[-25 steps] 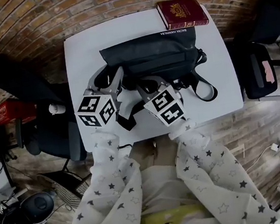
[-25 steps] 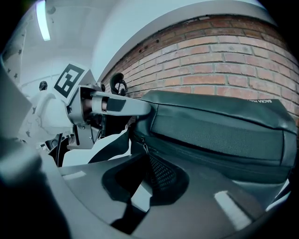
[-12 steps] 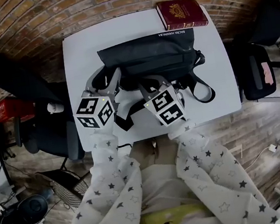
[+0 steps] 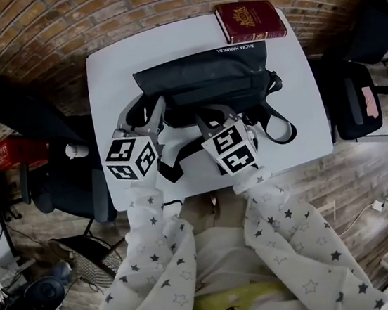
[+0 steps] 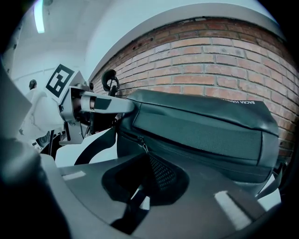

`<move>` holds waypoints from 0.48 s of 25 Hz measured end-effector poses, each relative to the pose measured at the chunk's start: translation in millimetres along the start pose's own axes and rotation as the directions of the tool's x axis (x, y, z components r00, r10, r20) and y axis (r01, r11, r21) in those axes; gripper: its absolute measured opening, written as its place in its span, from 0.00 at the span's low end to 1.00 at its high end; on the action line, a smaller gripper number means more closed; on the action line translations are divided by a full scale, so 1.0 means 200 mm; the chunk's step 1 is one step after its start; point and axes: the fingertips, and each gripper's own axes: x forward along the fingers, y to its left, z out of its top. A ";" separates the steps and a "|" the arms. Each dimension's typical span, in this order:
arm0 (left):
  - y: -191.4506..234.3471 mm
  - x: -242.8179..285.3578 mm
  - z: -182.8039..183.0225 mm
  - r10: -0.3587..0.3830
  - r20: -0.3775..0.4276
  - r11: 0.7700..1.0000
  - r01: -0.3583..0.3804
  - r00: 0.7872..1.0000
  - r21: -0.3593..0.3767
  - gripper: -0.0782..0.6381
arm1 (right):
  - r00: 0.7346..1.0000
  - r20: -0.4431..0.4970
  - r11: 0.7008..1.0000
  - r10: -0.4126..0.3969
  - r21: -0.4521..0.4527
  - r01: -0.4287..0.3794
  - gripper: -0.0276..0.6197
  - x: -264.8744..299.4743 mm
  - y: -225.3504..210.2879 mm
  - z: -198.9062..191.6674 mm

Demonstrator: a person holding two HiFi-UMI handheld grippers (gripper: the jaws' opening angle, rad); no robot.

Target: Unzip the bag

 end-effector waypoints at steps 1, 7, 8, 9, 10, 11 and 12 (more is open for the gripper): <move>0.00 0.00 0.00 0.003 -0.001 1.000 -0.003 1.000 0.000 0.31 | 1.000 -0.001 1.000 -0.005 0.006 0.005 0.07 -0.01 -0.01 0.00; -0.01 0.00 0.00 0.018 0.001 1.000 -0.018 1.000 -0.005 0.31 | 1.000 -0.003 0.999 -0.030 0.023 0.030 0.07 -0.04 -0.07 -0.03; 0.00 0.00 -0.01 0.020 0.002 1.000 -0.020 1.000 -0.006 0.31 | 0.999 -0.004 0.999 -0.035 0.026 0.035 0.07 -0.04 -0.08 -0.03; 0.00 0.00 -0.01 0.023 0.003 1.000 -0.023 1.000 -0.007 0.31 | 0.999 -0.004 0.999 -0.041 0.029 0.041 0.07 -0.05 -0.09 -0.04; 0.00 0.00 -0.01 0.025 0.003 1.000 -0.025 1.000 -0.008 0.31 | 0.999 -0.005 0.998 -0.047 0.032 0.047 0.07 -0.05 -0.10 -0.04; 0.00 0.00 -0.01 0.028 0.004 1.000 -0.028 1.000 -0.008 0.31 | 0.999 -0.006 0.998 -0.054 0.035 0.054 0.07 -0.06 -0.12 -0.05; 0.00 0.01 -0.01 0.032 0.004 0.999 -0.031 0.999 -0.008 0.31 | 0.998 -0.006 0.997 -0.061 0.039 0.061 0.07 -0.07 -0.14 -0.05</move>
